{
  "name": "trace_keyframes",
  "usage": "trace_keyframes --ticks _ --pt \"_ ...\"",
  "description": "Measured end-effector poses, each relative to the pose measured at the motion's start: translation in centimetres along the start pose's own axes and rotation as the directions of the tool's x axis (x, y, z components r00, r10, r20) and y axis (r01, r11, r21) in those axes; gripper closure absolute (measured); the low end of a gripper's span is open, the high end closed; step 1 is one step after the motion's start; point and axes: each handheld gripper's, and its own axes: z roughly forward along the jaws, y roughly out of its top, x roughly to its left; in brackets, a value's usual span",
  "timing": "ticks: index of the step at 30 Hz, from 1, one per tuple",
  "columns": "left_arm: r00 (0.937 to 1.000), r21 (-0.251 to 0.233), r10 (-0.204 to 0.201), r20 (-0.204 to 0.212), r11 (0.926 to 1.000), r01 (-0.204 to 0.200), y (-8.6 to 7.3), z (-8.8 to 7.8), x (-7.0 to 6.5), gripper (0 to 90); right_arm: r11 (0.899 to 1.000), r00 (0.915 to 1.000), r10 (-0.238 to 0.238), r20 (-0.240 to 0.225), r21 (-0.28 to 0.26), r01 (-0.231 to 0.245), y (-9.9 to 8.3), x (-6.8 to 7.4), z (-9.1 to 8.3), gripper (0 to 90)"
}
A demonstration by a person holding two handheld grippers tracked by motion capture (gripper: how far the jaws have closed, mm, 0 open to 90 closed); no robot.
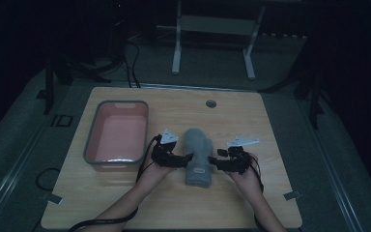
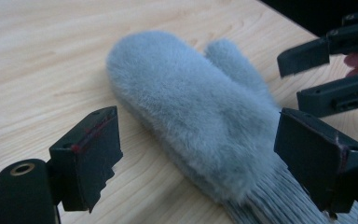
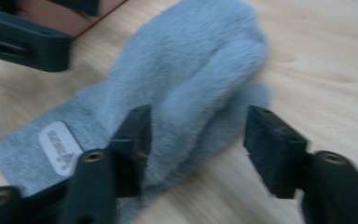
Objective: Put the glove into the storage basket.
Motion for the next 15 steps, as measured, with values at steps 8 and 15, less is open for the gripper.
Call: trace_keyframes --ticks 8,15 --pt "0.9995 0.125 -0.006 -0.031 0.9921 0.010 0.3 2.9 1.4 20.4 0.993 0.9997 0.017 0.015 0.118 -0.019 -0.7 -0.4 2.2 47.5" --pt "0.9995 0.185 -0.017 0.026 0.9827 0.012 -0.1 4.7 1.5 24.4 0.983 0.9971 0.057 -0.050 0.178 -0.047 -0.6 -1.4 3.3 42.6"
